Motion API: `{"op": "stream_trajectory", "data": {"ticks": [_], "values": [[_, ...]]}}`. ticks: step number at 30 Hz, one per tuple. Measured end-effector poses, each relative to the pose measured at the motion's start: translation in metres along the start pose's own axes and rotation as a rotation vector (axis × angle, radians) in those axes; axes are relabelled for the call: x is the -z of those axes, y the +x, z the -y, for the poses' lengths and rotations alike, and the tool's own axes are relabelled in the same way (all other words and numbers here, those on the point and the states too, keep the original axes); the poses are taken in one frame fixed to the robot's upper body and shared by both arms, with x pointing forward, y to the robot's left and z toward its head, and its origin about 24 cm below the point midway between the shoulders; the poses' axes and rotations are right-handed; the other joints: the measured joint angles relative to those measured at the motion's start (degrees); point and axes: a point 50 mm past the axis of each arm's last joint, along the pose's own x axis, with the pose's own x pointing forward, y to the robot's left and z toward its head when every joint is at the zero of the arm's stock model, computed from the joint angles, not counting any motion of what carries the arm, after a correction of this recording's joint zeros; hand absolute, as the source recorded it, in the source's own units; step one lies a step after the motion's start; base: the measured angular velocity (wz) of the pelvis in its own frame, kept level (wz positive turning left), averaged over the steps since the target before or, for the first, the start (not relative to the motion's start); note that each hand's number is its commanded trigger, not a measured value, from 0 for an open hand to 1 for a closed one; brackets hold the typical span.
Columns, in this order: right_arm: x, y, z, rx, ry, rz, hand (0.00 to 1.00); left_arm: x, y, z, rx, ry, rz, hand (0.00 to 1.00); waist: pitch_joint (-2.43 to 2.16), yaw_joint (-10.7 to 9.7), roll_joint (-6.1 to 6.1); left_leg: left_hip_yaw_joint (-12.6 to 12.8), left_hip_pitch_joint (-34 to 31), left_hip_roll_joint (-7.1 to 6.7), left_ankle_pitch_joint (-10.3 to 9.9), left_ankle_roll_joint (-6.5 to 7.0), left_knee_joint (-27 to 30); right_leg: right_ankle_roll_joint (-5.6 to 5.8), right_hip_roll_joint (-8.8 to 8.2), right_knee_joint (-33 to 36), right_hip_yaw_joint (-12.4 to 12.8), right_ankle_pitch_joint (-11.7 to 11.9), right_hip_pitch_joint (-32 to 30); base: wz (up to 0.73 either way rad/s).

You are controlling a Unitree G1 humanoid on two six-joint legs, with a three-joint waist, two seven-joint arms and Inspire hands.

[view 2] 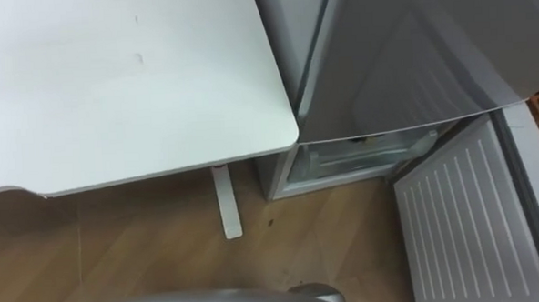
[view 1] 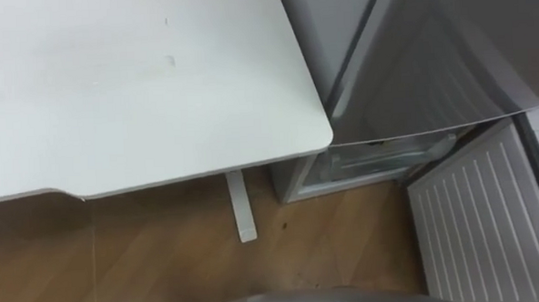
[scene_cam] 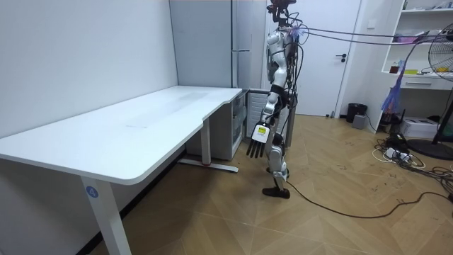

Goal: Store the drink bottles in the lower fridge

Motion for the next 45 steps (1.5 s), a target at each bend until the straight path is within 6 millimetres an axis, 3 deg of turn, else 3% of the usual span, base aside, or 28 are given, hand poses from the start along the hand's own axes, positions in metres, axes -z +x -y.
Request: {"op": "stream_trajectory", "data": {"ticks": [3,8,14,19,22,24,26,36,45], "values": [[0.007,0.0,0.001,0.007,-0.013,-0.042,0.0,0.001,0.0,0.0,0.009,0.017,-0.003,0.0,0.28,-0.28,0.97,-0.3,-0.46,0.04,-0.05,-0.05,0.17,-0.12,0.05,0.1,0.24,0.07,-0.12,0.07],[0.006,0.002,0.004,0.011,-0.017,-0.047,0.0,0.003,0.0,0.001,0.039,0.034,-0.022,0.0,0.05,-0.23,2.25,-0.45,-0.72,-0.01,0.04,-0.15,0.81,-0.51,0.07,0.05,0.44,-0.03,-0.1,0.0],[0.005,0.002,0.005,0.019,-0.011,-0.048,0.0,0.003,0.0,-0.001,0.042,0.038,-0.022,0.0,0.34,-0.04,3.87,-0.54,-1.31,-0.03,0.05,-0.15,1.01,-0.46,0.05,0.06,0.47,-0.19,-0.57,0.0],[0.005,0.002,0.005,0.024,-0.012,-0.047,0.0,0.002,0.0,0.001,0.051,0.062,-0.018,0.0,0.19,-0.19,5.43,-0.95,-2.84,-0.2,0.05,-0.14,1.64,-0.49,-0.02,0.1,0.29,-0.16,-1.8,0.04],[0.003,0.001,0.001,0.015,-0.01,-0.043,0.0,0.0,0.0,0.004,0.061,0.083,-0.011,0.0,0.1,-0.26,6.83,-0.91,-4.45,-0.26,0.06,-0.14,1.93,-0.49,-0.1,0.29,0.27,-0.16,-3.44,-0.01],[0.002,0.001,0.001,0.015,-0.012,-0.035,0.0,0.001,0.0,0.007,0.074,0.107,-0.012,0.0,0.22,-0.23,8.42,-0.9,-4.87,-0.26,0.07,-0.12,1.78,-0.51,-0.12,0.66,0.42,-0.15,-4.29,0.0],[-0.005,0.002,0.0,0.023,0.003,-0.011,0.0,0.001,0.0,0.007,0.074,0.109,-0.011,0.0,0.27,-0.26,9.03,-0.9,-5.2,-0.27,0.08,-0.11,1.73,-0.52,-0.21,0.98,0.36,-0.28,-4.67,0.0],[-0.017,0.0,-0.006,0.039,-0.002,0.039,0.0,-0.012,0.001,0.016,0.129,0.174,0.021,0.0,0.26,-0.13,10.88,-0.07,-7.37,-0.34,0.25,-0.03,2.15,-0.57,-0.42,1.59,0.9,-0.33,-7.11,-0.03],[-0.018,-0.002,-0.014,0.024,-0.07,0.063,0.0,-0.014,0.001,0.02,0.143,0.193,0.017,0.0,0.31,0.13,11.02,0.78,-7.24,-0.33,0.26,-0.01,1.98,-0.55,-0.5,2.07,1.53,-0.4,-7.71,-0.04]]}}
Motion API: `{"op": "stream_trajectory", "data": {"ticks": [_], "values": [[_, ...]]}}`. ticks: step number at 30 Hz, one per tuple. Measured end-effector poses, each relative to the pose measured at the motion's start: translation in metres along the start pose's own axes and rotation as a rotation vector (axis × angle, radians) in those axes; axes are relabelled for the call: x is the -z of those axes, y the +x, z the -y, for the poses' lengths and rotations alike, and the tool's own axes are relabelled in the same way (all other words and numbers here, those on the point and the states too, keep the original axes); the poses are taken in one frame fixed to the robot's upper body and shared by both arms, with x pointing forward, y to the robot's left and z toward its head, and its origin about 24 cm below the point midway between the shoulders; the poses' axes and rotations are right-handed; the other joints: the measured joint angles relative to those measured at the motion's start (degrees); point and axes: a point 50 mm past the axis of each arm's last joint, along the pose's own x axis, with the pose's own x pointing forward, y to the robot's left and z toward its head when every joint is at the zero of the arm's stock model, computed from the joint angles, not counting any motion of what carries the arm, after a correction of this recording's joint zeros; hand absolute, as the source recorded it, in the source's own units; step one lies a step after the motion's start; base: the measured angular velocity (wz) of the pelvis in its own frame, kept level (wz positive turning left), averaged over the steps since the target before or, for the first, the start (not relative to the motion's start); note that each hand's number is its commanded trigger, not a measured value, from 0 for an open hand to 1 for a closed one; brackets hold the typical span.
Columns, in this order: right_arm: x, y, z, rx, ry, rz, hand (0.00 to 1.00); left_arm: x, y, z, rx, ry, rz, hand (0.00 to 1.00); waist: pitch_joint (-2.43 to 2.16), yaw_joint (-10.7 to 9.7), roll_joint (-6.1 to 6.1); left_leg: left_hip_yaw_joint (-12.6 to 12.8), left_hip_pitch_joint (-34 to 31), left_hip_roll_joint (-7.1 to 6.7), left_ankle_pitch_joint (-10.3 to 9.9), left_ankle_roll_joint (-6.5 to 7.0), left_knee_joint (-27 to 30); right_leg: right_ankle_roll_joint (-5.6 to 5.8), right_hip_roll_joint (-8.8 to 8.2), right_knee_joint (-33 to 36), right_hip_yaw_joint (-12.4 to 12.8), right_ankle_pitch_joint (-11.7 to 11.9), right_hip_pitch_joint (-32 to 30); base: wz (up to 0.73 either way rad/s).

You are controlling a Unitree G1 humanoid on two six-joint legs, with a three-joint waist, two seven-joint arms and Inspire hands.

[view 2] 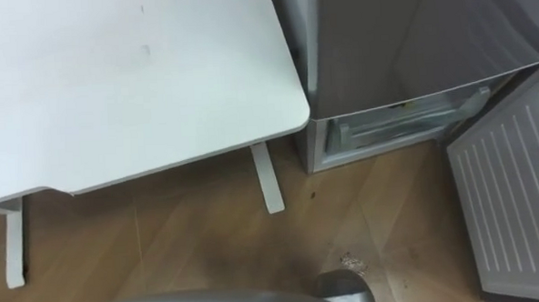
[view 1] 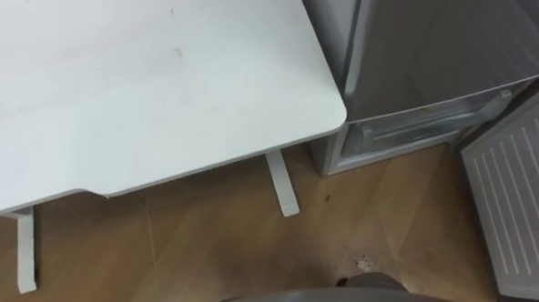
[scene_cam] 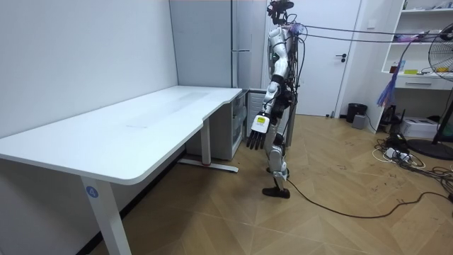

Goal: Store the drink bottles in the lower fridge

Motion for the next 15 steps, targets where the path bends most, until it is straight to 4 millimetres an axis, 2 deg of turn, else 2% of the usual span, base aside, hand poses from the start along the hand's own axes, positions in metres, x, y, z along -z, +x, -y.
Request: {"op": "stream_trajectory", "data": {"ticks": [4,10,12,15], "values": [[0.002,0.0,0.0,-0.011,0.016,-0.011,0.0,0.001,0.0,0.0,0.005,0.0,-0.006,0.0,0.0,0.01,-0.31,-0.05,0.01,0.02,0.0,0.0,-0.04,-0.01,0.01,-0.1,-0.17,-0.02,0.09,0.0],[0.006,0.001,0.001,-0.073,0.018,-0.024,0.0,-0.001,0.0,-0.001,0.019,0.003,0.005,0.0,0.12,-0.18,-1.39,0.13,0.05,0.16,0.0,0.0,-0.07,-0.01,0.05,-0.1,-0.41,-0.02,0.16,-0.01],[0.012,-0.001,-0.003,-0.12,-0.022,-0.028,0.0,-0.004,0.0,-0.002,0.019,0.003,0.015,0.0,0.38,0.4,-2.11,0.76,0.7,0.35,0.02,-0.03,-0.17,-0.09,0.22,0.03,0.15,0.03,0.12,-0.15],[0.028,-0.003,0.001,-0.171,-0.096,-0.049,0.0,-0.013,0.002,-0.001,0.034,0.005,0.037,0.0,0.32,1.7,-3.6,1.24,1.0,0.5,0.02,-0.04,-0.2,-0.14,0.41,0.03,0.91,0.05,0.36,-0.12]]}}
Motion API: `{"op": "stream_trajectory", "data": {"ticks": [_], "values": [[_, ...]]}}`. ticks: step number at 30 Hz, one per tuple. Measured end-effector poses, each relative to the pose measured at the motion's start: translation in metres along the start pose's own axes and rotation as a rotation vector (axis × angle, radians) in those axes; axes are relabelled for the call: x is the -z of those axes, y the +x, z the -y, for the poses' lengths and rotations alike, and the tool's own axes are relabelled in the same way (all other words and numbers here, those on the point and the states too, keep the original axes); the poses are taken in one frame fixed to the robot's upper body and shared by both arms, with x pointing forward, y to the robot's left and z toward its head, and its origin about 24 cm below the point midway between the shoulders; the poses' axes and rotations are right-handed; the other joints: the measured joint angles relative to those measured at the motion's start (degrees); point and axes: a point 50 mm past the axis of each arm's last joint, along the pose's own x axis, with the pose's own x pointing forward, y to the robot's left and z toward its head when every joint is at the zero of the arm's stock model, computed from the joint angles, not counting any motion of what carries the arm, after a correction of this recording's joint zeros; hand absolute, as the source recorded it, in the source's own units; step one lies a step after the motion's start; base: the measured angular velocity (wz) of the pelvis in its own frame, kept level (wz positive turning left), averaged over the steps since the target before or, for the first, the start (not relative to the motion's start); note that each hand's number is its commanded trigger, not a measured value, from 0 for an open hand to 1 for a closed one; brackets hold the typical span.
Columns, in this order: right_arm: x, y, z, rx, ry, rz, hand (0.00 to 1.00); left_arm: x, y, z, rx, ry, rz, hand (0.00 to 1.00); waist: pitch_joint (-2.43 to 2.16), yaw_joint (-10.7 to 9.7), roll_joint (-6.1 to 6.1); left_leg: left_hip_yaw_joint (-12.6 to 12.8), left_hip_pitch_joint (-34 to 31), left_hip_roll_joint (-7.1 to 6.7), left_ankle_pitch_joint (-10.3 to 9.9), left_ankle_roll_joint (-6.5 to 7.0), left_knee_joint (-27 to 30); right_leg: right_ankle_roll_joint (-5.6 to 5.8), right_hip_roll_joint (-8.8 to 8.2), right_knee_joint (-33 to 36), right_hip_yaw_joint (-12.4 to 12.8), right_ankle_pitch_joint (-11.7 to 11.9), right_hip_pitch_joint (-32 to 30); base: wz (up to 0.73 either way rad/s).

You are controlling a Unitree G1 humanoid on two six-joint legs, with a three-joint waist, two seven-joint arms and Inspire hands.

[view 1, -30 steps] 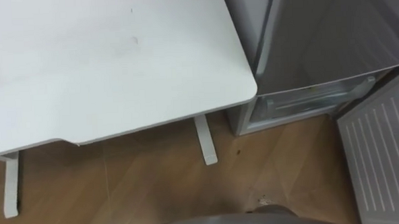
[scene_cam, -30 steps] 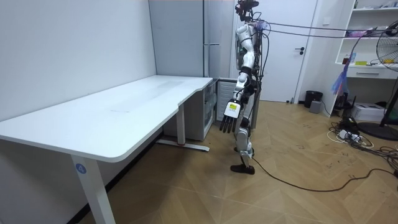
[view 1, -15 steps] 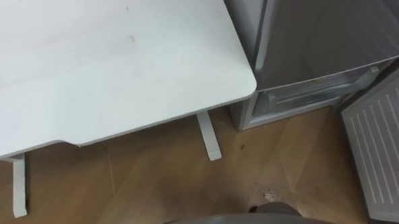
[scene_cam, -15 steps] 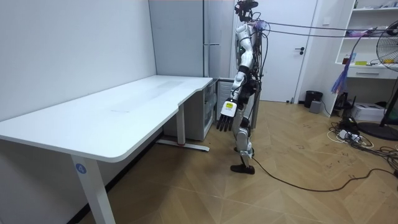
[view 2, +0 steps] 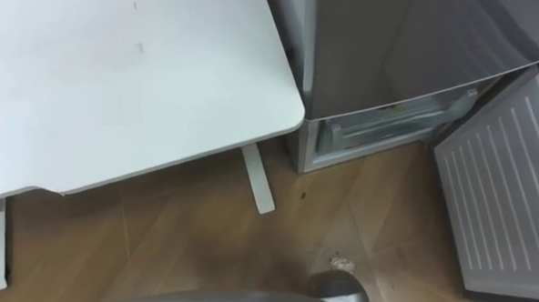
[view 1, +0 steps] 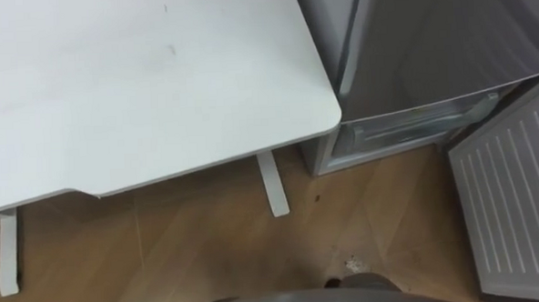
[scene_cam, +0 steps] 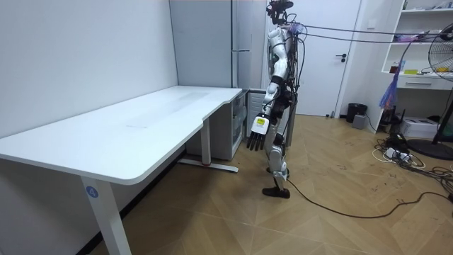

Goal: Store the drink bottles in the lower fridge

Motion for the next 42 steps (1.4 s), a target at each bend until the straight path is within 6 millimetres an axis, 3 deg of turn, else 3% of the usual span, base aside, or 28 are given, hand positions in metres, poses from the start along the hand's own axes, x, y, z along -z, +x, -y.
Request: {"op": "stream_trajectory", "data": {"ticks": [2,8,13,20,24,32,38,42], "values": [[0.011,-0.002,-0.002,-0.036,-0.009,-0.018,0.0,-0.002,0.0,-0.001,0.0,0.005,0.009,0.0,-0.19,0.34,-0.59,0.27,0.04,0.12,0.0,0.0,0.08,-0.08,0.1,-0.06,0.11,0.05,0.03,-0.05],[0.05,-0.016,-0.016,-0.198,-0.092,-0.055,0.0,-0.001,0.001,0.003,0.014,0.04,-0.007,0.0,0.04,1.25,-3.83,1.73,1.71,0.66,-0.22,-0.3,-0.07,-0.32,0.65,-0.26,1.33,0.26,1.16,-0.1],[0.065,-0.029,-0.017,-0.281,-0.107,-0.022,0.0,-0.007,0.003,0.015,0.054,0.106,0.001,0.0,0.04,1.28,-3.89,1.9,2.47,1.03,-0.34,-0.35,-0.84,-0.48,1.23,-2.0,1.5,1.68,2.41,-0.06],[0.079,-0.05,-0.026,-0.382,-0.077,0.034,0.0,-0.006,0.004,0.035,0.104,0.174,-0.03,0.0,0.06,2.3,-3.95,4.44,4.17,1.83,-0.35,-0.69,-1.68,-0.94,1.83,-2.01,1.35,2.73,2.61,-0.2],[0.082,-0.059,-0.036,-0.424,-0.004,0.038,0.0,-0.006,0.003,0.045,0.125,0.239,-0.034,0.0,0.1,2.29,-4.48,5.27,4.1,1.84,-0.34,-0.67,-1.59,-0.87,1.79,-1.98,1.49,3.2,2.16,-0.11],[0.08,-0.079,-0.066,-0.567,0.057,0.029,0.0,-0.011,0.004,0.046,0.115,0.242,-0.036,0.0,0.23,2.71,-5.85,7.58,4.1,2.15,-0.44,-0.41,-0.9,-0.86,1.83,-1.84,1.38,4.67,1.29,-0.16],[0.074,-0.101,-0.091,-0.782,0.336,-0.04,0.0,-0.006,0.003,0.048,0.132,0.252,-0.064,0.0,0.24,3.86,-6.05,7.85,2.98,1.99,-0.92,-0.18,0.26,-0.77,1.47,-0.99,1.33,5.31,-0.13,-0.07],[0.077,-0.136,-0.124,-1.037,0.521,-0.14,0.0,-0.006,0.003,0.053,0.145,0.271,-0.066,0.0,0.15,6.12,-5.84,7.68,2.58,1.91,-0.92,-0.01,0.69,-0.79,1.43,-1.08,1.2,5.35,-0.37,-0.02]]}}
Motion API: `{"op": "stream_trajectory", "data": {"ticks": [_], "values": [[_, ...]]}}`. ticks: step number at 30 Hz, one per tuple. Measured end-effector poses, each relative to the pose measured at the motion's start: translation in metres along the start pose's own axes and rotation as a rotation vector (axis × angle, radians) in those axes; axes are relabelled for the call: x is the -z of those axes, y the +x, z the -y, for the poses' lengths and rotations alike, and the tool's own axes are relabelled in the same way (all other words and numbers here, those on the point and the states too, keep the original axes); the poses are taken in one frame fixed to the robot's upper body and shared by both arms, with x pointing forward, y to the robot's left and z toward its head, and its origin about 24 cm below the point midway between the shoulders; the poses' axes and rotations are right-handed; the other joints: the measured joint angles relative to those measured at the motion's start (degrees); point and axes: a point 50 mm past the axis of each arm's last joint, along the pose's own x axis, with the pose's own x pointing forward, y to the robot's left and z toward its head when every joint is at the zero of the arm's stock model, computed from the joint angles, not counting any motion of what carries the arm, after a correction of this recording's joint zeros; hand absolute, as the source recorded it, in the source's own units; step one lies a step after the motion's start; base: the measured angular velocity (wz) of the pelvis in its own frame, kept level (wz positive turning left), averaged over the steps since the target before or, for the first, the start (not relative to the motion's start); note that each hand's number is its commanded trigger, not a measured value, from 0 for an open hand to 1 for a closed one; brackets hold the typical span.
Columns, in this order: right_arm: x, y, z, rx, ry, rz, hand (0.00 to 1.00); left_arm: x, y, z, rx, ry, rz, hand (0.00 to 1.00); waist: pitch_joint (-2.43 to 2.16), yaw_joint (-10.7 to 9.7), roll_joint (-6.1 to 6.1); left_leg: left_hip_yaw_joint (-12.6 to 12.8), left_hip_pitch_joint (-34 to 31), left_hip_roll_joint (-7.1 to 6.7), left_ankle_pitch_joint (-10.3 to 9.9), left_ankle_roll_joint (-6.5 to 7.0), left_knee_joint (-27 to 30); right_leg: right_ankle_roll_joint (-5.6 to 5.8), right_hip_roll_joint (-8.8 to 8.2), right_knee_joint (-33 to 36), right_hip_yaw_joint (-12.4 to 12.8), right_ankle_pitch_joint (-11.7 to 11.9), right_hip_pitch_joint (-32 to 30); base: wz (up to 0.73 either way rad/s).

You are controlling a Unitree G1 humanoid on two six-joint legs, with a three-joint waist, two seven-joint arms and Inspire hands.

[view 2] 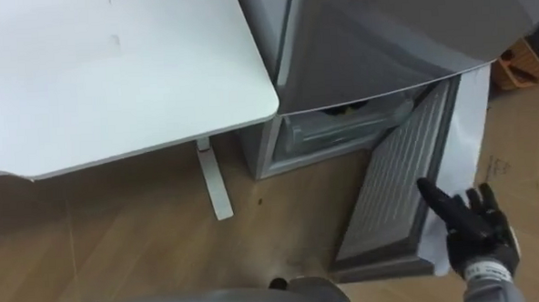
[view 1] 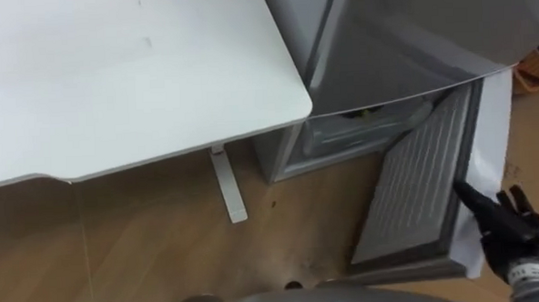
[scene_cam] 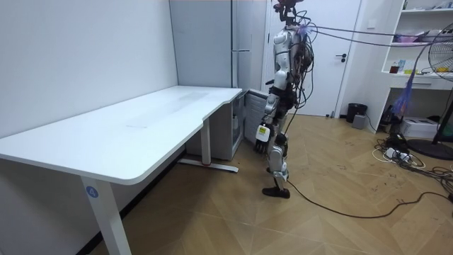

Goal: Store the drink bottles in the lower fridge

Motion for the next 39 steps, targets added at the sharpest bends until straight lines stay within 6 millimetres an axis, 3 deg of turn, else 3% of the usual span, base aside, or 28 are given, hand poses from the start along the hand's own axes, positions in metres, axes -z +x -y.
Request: {"op": "stream_trajectory", "data": {"ticks": [1,2,5,7,11,14,16,23,32,39], "values": [[0.006,0.003,-0.008,-0.049,0.017,-0.023,0.0,-0.001,0.0,0.001,0.002,0.003,0.002,0.0,-0.01,0.14,0.17,-0.29,-0.28,0.01,0.03,-0.06,0.31,0.03,-0.01,-0.07,-0.21,-0.08,0.0,0.22],[0.019,0.011,-0.029,-0.156,0.043,-0.085,0.0,-0.003,0.0,0.004,0.01,0.004,0.01,0.0,-0.09,0.51,0.87,-0.82,-1.01,-0.09,0.14,0.03,0.84,0.03,-0.09,-0.08,-0.61,-0.28,-0.12,0.29],[0.046,0.023,-0.083,-0.422,0.045,-0.248,0.0,-0.012,0.0,0.016,0.042,0.02,0.033,0.0,-0.73,2.04,3.01,-2.45,-2.16,-0.66,0.64,0.6,1.26,0.16,-0.88,0.02,-2.52,-0.7,-0.33,0.36],[0.051,0.022,-0.107,-0.56,0.044,-0.297,0.0,-0.014,0.0,0.019,0.053,0.03,0.039,0.0,-0.66,3.14,3.75,-3.56,-2.7,-1.19,0.92,0.84,1.06,0.42,-1.39,-0.04,-3.69,-0.99,-0.27,0.44],[0.057,0.017,-0.107,-0.599,0.059,-0.376,0.0,-0.009,0.0,0.018,0.044,0.028,0.019,0.0,-0.42,3.36,3.33,-4.55,-1.73,-1.8,1.24,0.92,0.36,0.8,-1.95,-0.11,-4.8,-1.71,0.94,0.16],[0.059,0.016,-0.108,-0.609,0.066,-0.405,0.0,-0.015,0.0,0.017,0.031,0.03,0.033,0.0,0.07,3.32,1.49,-4.59,-1.78,-1.89,1.21,0.93,0.25,0.93,-2.03,-0.34,-4.83,-1.88,1.13,0.02],[0.06,0.016,-0.107,-0.606,0.066,-0.417,0.0,-0.018,0.0,0.015,0.012,0.054,0.04,0.0,-0.01,3.37,0.92,-4.6,-1.76,-1.89,1.0,1.04,0.23,0.98,-1.98,-0.44,-4.81,-1.88,1.23,0.0],[0.06,0.014,-0.108,-0.646,0.071,-0.438,0.0,-0.023,0.0,0.019,0.01,0.06,0.058,0.0,-0.06,3.31,2.52,-4.65,-1.57,-1.99,0.8,1.18,-0.75,1.22,-1.92,-0.73,-4.6,-1.71,1.31,0.0],[0.058,0.014,-0.104,-0.666,0.015,-0.441,0.0,-0.024,-0.001,0.022,0.005,0.038,0.065,0.0,-0.32,3.25,2.97,-4.77,-1.43,-2.03,0.84,1.16,-1.11,1.23,-1.95,-0.77,-4.91,-1.71,1.33,0.0],[0.065,0.018,-0.07,-0.58,-0.198,-0.51,0.0,-0.017,0.0,0.021,-0.002,0.011,0.04,0.0,-0.6,2.93,2.55,-5.13,0.36,-2.09,0.92,1.13,-2.31,1.24,-1.95,-1.08,-6.05,-1.71,2.98,0.03]]}}
